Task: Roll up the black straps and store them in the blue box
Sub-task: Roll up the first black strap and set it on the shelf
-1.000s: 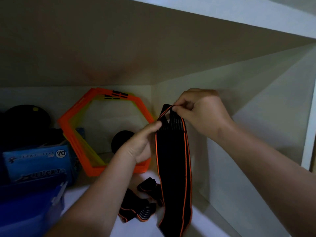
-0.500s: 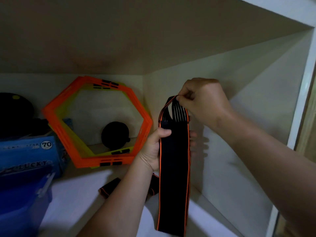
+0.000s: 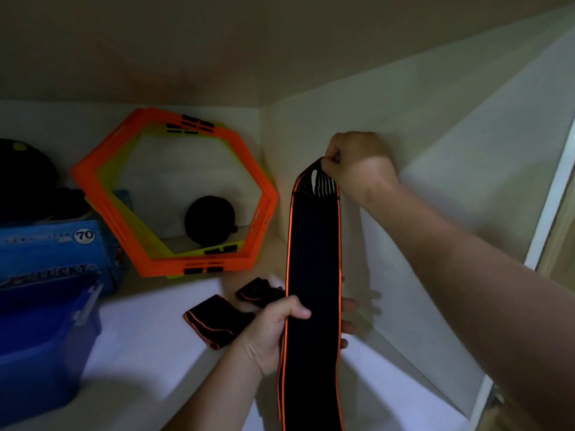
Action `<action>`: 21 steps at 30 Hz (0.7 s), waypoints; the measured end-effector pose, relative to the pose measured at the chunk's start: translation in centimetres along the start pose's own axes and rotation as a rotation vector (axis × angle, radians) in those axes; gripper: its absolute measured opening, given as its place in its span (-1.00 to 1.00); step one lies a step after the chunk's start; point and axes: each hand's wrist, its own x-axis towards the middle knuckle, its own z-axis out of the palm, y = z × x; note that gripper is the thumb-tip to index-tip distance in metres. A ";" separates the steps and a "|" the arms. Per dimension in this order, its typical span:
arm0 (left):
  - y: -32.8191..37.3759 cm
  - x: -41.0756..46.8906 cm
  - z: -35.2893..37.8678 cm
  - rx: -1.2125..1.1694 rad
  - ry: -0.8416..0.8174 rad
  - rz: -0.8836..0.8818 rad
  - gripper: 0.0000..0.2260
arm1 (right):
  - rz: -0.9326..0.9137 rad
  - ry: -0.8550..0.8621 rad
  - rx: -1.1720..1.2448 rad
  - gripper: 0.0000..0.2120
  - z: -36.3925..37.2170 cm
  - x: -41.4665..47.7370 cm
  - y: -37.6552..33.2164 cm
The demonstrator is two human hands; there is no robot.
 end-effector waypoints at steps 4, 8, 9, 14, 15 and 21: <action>-2.1 -1.9 -0.8 0.011 0.190 -0.124 -0.43 | 0.054 -0.123 -0.069 -0.85 4.3 -1.1 1.3; -3.7 -3.3 -1.0 0.066 0.366 -0.166 -0.68 | 0.083 -0.263 -0.193 -0.84 9.5 -3.5 2.8; -3.8 -3.8 -0.7 0.095 0.390 -0.172 -0.76 | 0.115 -0.306 -0.193 -0.85 10.6 -4.2 3.2; -5.4 -6.4 -1.4 0.175 0.392 -0.195 -0.69 | 0.173 -0.474 -0.234 -0.91 14.7 -7.7 4.2; -5.6 -6.8 -1.5 0.201 0.402 -0.173 -0.69 | 0.173 -0.507 -0.254 -0.94 15.3 -8.4 4.2; -6.1 -7.1 -1.4 0.601 0.464 -0.123 -0.43 | 0.194 -0.652 -0.321 -0.81 18.8 -11.5 4.9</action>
